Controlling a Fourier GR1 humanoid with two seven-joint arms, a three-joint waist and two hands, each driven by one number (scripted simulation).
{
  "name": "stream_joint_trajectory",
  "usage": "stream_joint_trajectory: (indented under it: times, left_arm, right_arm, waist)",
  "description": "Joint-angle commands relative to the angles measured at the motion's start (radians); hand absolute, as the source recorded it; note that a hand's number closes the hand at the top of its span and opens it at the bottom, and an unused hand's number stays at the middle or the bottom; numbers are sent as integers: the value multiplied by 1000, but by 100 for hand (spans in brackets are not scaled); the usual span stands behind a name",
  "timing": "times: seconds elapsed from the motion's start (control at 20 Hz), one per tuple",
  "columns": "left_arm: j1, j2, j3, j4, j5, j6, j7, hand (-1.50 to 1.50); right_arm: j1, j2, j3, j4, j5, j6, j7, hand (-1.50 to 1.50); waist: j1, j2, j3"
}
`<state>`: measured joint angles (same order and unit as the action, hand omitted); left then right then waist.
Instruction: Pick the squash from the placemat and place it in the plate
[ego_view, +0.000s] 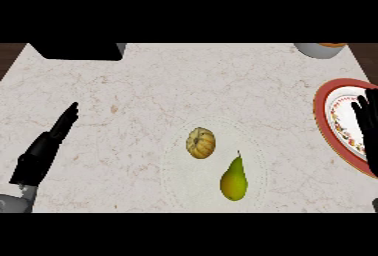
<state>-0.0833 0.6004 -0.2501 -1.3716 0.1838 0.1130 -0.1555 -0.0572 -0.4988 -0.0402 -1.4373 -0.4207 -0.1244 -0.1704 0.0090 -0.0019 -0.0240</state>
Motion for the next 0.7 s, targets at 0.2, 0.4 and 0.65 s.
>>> stream_joint_trajectory:
  times: [0.2,0.4,0.65]
  left_arm:
    - [47,-168,-41,74,95,13,118,0]
    - [49,-229,-56,56,146,4,157,0]
    - [38,-284,-61,40,160,66,243,0]
  right_arm:
    - [-297,-176,227,-157,374,-107,184,150]
    - [-351,-376,222,-121,657,-193,282,150]
    - [-513,-215,443,-236,888,-238,561,-150]
  waist:
    - [105,13,-4]
    - [70,7,-9]
    - [54,-1,15]
